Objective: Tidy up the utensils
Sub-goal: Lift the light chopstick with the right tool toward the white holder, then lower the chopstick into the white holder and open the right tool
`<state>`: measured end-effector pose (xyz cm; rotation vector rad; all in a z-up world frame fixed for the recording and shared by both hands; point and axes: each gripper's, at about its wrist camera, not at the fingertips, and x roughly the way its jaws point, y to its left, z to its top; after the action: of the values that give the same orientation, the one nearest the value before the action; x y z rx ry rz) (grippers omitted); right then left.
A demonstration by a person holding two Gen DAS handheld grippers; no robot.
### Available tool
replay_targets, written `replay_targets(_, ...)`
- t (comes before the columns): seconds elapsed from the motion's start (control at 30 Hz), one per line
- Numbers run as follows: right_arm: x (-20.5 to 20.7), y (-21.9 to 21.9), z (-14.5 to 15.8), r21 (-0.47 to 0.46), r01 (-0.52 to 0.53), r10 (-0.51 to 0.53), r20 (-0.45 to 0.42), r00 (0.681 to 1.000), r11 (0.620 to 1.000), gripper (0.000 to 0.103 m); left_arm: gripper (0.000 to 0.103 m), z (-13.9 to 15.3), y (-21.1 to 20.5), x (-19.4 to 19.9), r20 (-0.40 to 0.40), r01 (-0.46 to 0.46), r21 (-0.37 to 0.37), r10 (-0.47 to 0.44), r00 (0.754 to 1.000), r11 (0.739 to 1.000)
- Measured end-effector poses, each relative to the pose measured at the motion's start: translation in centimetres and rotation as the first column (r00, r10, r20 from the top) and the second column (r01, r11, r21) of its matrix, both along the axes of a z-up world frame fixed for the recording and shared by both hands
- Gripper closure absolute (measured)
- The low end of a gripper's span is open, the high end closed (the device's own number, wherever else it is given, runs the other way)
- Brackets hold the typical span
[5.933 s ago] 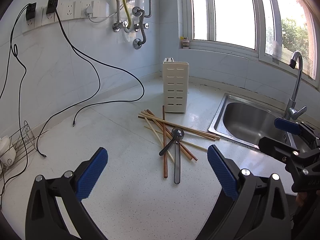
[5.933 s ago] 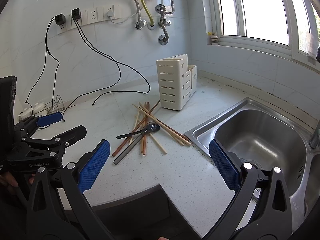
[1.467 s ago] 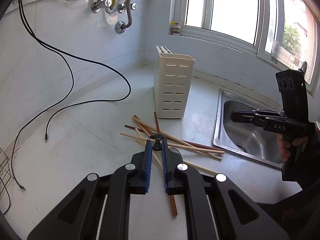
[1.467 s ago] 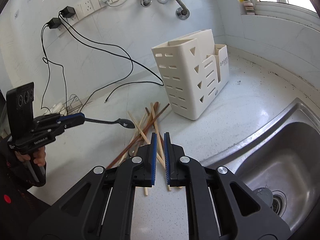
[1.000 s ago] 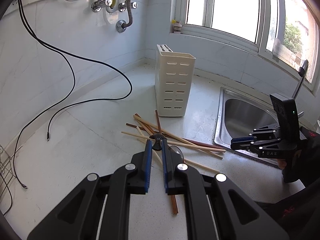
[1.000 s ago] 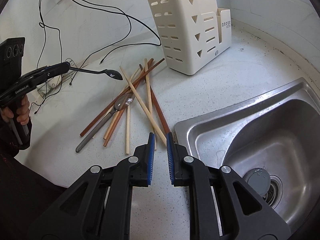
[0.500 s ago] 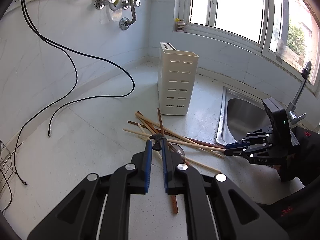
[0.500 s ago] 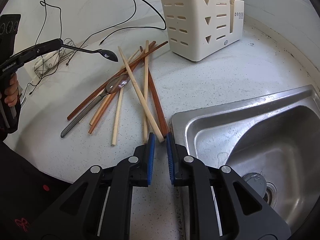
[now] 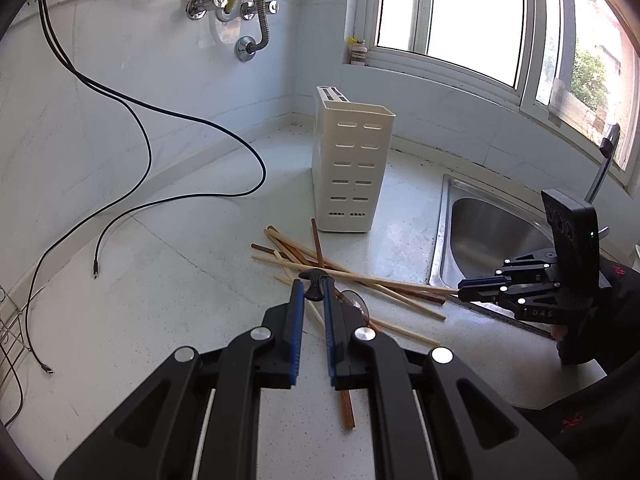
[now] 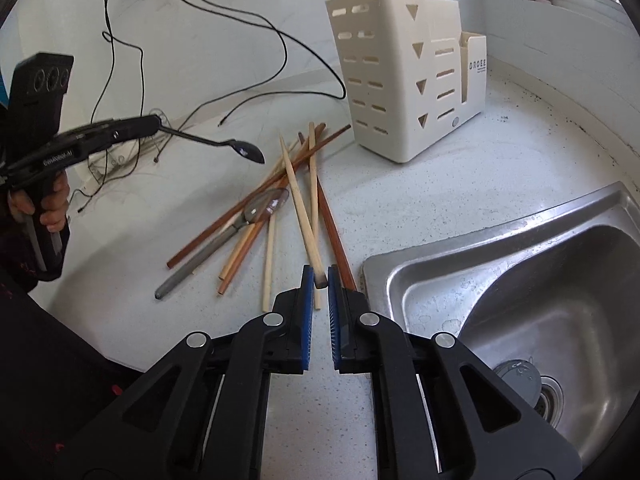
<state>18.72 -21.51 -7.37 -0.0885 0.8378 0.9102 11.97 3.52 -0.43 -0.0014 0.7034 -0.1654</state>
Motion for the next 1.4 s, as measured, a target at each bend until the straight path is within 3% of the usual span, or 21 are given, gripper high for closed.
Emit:
replay_targets(0.4, 0.2, 0.0, 7.4, 0.235, 0.099, -0.136, 0.149, 0.979, 0.967, 0.096, 0.094, 1.0, -0.2, -0.3, 0.036, 0.019, -0.007, -0.019, 0.999, 1.000)
replay_targets(0.8, 2.5, 2.1, 11.1, 0.348, 0.130, -0.210, 0.203, 0.956, 0.928, 0.097, 0.094, 3.2, 0.1, 0.1, 0.100, 0.006, -0.006, -0.006, 0.995, 1.000)
replay_targets(1.4, 2.5, -0.3, 17.2, 0.437, 0.161, -0.316, 0.309, 0.897, 0.885, 0.097, 0.094, 8.6, -0.8, 1.1, 0.220, 0.052, -0.011, -0.049, 0.974, 0.999)
